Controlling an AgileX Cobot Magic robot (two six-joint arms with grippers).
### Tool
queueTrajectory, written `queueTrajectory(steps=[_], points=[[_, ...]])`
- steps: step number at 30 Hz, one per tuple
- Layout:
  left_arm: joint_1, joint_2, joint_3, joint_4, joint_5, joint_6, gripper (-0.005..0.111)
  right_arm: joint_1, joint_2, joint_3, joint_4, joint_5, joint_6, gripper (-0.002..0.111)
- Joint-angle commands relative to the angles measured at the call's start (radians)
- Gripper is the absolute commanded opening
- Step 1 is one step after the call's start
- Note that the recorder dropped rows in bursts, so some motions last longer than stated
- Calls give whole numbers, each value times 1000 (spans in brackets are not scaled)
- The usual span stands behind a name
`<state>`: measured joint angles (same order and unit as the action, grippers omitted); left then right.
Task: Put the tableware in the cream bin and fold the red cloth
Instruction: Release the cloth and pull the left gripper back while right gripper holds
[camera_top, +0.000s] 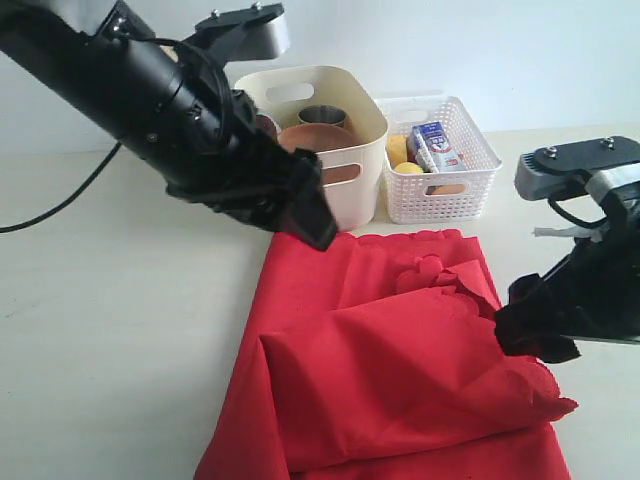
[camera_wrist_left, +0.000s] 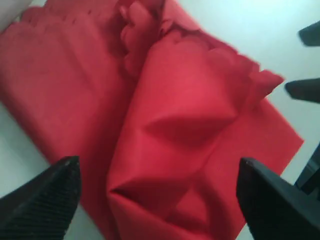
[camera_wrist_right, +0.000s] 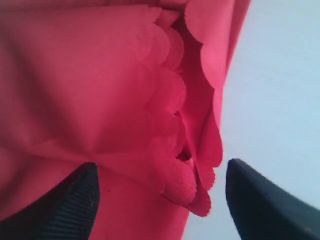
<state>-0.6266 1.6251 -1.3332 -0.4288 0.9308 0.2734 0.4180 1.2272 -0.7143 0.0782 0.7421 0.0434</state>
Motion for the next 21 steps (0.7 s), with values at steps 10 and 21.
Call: queueTrajectory(steps=[10,21], points=[[198,40,169,-300,31,197,81,-141,173,-7,376,-51,-375,68],[196,265,171,-604,75,408,81,-141,194,-12,368,-56,-375,68]])
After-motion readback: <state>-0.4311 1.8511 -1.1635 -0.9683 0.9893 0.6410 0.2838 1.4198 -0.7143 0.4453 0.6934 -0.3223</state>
